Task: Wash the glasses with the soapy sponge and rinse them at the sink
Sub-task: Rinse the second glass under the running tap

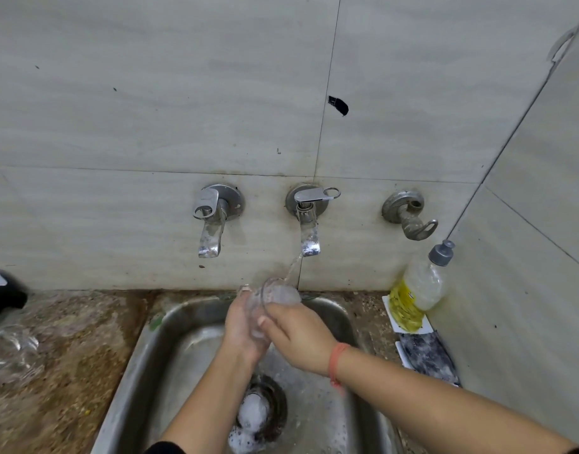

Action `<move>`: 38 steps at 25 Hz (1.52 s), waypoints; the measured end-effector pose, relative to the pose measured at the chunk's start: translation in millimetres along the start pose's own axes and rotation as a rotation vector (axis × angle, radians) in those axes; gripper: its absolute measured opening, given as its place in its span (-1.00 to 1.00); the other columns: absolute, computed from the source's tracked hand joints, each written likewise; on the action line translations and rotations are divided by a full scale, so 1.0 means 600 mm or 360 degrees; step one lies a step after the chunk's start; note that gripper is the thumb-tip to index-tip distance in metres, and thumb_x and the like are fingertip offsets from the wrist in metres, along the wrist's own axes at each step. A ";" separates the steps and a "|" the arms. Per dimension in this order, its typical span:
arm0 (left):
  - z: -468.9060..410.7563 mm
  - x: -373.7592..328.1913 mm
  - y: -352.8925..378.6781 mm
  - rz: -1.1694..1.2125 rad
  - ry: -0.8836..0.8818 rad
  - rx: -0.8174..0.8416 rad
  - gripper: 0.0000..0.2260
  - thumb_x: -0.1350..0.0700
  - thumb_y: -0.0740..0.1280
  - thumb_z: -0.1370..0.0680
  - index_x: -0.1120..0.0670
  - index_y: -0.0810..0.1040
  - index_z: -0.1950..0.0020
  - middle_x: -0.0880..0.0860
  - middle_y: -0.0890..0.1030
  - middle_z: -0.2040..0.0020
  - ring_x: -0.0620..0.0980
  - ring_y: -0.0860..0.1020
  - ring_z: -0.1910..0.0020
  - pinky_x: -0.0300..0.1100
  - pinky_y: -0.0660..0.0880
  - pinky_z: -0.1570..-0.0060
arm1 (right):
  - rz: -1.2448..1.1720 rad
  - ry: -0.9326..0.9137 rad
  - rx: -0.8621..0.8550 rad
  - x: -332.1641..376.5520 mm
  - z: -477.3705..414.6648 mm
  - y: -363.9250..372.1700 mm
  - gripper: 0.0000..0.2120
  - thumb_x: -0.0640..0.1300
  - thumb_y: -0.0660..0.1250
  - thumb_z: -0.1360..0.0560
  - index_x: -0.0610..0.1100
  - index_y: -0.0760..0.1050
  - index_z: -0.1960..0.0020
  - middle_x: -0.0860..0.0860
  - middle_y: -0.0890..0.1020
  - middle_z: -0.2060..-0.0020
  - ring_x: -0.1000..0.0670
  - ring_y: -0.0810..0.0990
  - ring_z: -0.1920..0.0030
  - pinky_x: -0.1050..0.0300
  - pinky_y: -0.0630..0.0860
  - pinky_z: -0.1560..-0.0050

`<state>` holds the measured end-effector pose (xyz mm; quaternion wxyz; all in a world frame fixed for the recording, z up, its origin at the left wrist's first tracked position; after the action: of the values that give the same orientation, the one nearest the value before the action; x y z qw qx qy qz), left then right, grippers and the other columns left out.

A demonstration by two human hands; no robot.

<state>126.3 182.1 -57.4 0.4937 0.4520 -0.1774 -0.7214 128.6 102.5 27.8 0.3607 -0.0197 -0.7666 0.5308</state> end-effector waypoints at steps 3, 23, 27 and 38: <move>0.007 0.000 -0.002 -0.0092 -0.0151 -0.0024 -0.62 -0.04 0.11 -0.62 0.19 0.59 0.10 0.12 0.62 0.25 0.05 0.62 0.32 -0.19 0.55 0.32 | 0.0769 -0.0784 -0.0080 0.000 0.017 -0.004 -0.89 -0.19 0.33 -0.48 -0.16 0.58 0.01 -0.08 0.67 -0.01 -0.07 0.59 -0.15 0.01 0.43 -0.29; 0.007 -0.003 0.022 -0.0226 -0.0071 0.0153 -0.89 0.23 0.26 -0.40 0.25 0.54 0.23 0.14 0.55 0.32 0.04 0.56 0.36 -0.19 0.52 0.32 | 0.0584 -0.0735 -0.0152 0.017 0.015 -0.017 -0.79 -0.05 0.28 -0.54 -0.12 0.56 -0.10 -0.04 0.64 -0.09 -0.02 0.54 -0.18 0.12 0.34 -0.33; 0.017 0.003 0.018 -0.0185 -0.0103 0.0050 -0.71 0.14 0.19 -0.56 0.23 0.63 0.19 0.15 0.63 0.29 0.05 0.62 0.36 -0.20 0.56 0.37 | 0.0515 -0.0471 -0.0031 -0.016 0.013 -0.012 -0.78 -0.03 0.18 -0.55 -0.12 0.53 -0.04 -0.05 0.67 0.04 -0.05 0.59 -0.05 0.03 0.36 -0.35; 0.044 0.025 0.054 -0.0108 -0.0377 0.0246 -0.80 0.10 0.21 -0.54 0.20 0.56 0.08 0.12 0.60 0.31 0.01 0.60 0.44 -0.18 0.54 0.53 | 0.0544 -0.0585 -0.0471 0.012 0.008 -0.071 -0.72 -0.10 0.11 -0.60 -0.15 0.52 0.17 -0.05 0.58 0.29 -0.05 0.52 0.18 0.07 0.35 -0.32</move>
<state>121.0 149.4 -27.8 0.4085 0.4061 -0.2740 -0.7702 135.8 83.3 65.9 0.1143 -0.1043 -0.8738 0.4609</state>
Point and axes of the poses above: each hand's wrist, its own z-axis away from the middle knuckle, its own y-axis out of the palm, x = y × z, the point moved 7 cm from there along -z, towards the middle knuckle
